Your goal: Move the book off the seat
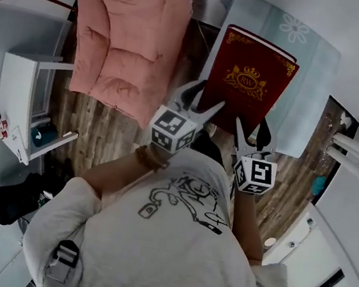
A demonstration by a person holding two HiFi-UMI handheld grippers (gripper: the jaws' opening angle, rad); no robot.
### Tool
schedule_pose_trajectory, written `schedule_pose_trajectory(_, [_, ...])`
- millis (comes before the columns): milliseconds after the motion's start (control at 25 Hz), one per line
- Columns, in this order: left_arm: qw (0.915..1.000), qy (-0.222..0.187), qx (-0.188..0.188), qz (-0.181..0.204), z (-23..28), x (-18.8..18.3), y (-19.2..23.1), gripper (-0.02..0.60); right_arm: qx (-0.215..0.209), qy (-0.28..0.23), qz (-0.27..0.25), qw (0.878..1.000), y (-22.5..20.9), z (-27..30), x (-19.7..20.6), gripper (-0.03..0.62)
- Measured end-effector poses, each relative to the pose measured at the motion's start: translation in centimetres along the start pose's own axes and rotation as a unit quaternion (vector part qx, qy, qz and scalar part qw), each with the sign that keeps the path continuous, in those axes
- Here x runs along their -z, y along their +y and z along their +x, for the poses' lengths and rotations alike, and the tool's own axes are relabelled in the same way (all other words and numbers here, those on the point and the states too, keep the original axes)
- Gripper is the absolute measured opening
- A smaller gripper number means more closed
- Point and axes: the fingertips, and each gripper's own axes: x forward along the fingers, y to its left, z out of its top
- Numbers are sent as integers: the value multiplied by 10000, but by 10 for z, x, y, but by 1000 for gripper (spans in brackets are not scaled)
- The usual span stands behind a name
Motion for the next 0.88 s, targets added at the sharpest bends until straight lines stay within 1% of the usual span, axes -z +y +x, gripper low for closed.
schedule_pose_trajectory(360, [9995, 213, -189, -122, 25, 21, 20, 285, -187, 218, 184, 9994, -17, 29, 23, 279])
schedule_pose_trajectory(680, [9986, 417, -166, -273, 41, 48, 41, 282, -248, 427, 289, 9984, -24, 52, 50, 278])
schedule_pose_trajectory(880, [9981, 539, -108, -274, 56, 64, 53, 282, -174, 517, 413, 9977, -32, 66, 67, 278])
